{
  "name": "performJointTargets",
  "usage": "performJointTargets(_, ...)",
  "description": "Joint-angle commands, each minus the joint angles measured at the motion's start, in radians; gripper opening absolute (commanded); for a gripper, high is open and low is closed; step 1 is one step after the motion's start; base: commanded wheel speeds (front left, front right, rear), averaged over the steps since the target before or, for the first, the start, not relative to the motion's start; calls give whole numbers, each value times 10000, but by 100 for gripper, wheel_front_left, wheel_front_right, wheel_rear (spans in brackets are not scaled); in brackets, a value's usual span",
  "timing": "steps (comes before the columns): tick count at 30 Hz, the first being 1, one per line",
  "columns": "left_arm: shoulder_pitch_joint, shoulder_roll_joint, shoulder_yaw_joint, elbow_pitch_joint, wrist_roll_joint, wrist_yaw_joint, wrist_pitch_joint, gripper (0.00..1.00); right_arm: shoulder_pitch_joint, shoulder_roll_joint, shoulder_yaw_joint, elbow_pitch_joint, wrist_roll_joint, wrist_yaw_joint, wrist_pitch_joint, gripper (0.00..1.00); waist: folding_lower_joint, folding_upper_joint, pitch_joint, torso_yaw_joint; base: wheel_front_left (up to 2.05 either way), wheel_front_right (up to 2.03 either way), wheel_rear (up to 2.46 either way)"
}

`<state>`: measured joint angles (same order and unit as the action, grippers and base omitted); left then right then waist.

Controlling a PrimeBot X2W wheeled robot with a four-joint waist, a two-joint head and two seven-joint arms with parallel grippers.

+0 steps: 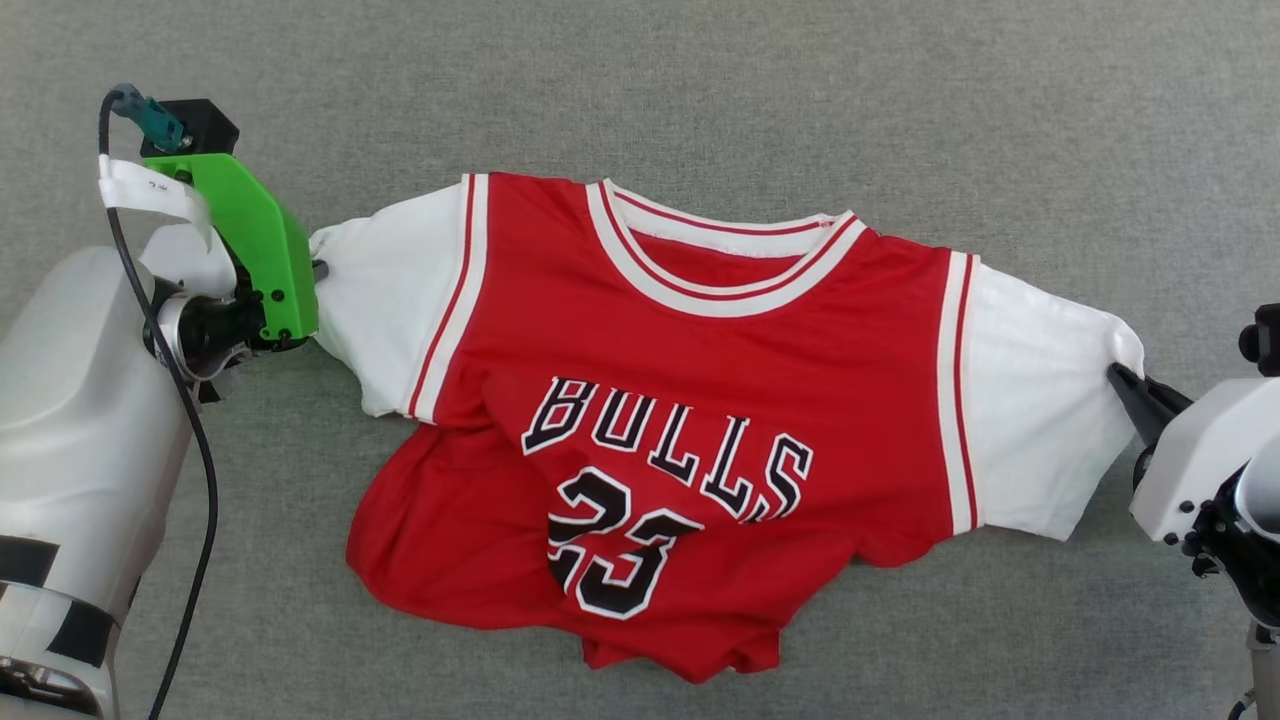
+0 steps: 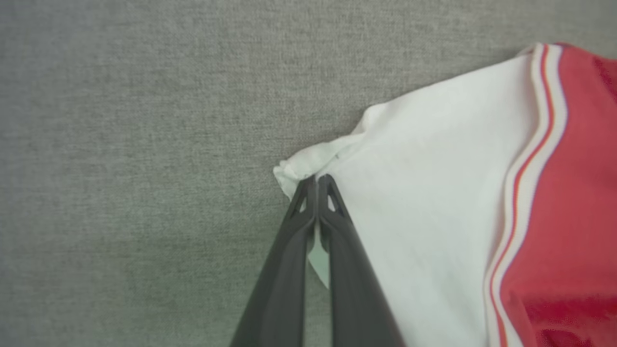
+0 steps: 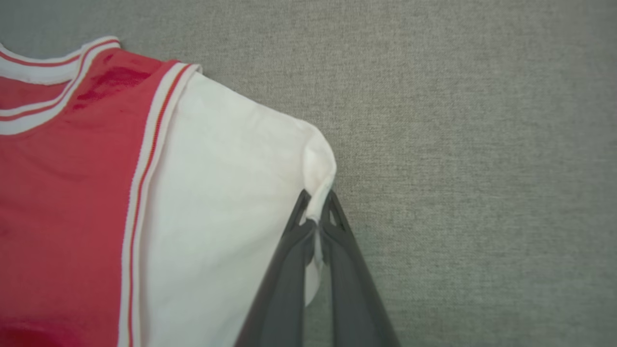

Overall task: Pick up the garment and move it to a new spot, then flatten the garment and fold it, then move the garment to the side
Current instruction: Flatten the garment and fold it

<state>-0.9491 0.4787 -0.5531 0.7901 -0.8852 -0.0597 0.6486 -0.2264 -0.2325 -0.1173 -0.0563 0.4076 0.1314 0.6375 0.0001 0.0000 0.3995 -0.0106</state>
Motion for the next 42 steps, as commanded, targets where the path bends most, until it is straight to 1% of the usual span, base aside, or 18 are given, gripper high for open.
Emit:
performJointTargets(1,212,-38,-72,-42,220,-54,-279,0,-58,-80,-79,3,-70,-7,-104,0,-1,0,-425,246,0,0,0)
performJointTargets(8,-35,209,22,-450,698,-39,-1774,0,-435,-318,-128,115,-331,-7,-338,0,-1,0,-1058,375,0,0,0)
performJointTargets(12,-198,228,163,-494,900,77,-2732,0,-1128,-509,-34,610,-530,-7,-657,0,-1,0,-1332,372,0,0,0)
performJointTargets(16,-545,104,282,-372,1085,258,-3555,0,-2224,-666,228,1357,-737,-7,-1017,0,-1,0,-1426,317,0,0,0)
performJointTargets(22,-1607,18,471,78,1480,492,-4873,0,-4790,-733,739,2859,-1135,-7,-1856,0,-1,0,-1204,85,0,0,0)
performJointTargets(29,-3618,152,627,543,2078,584,-6338,0,-8418,-618,1054,4759,-1761,-7,-3236,0,-1,0,-476,-183,0,0,0)
performJointTargets(34,-5111,315,1018,850,2173,755,-7241,0,-10734,-522,1161,5963,-2223,-7,-4172,0,-1,0,6,-297,0,0,0)
performJointTargets(37,-5833,425,1144,993,2218,730,-7566,0,-11858,-472,1204,6575,-2441,-7,-4616,0,-1,0,261,-325,0,0,0)
performJointTargets(42,-6773,526,1249,1306,2190,588,-7650,0,-13452,-412,1377,7465,-2638,-7,-5248,0,-1,0,810,-301,0,0,0)
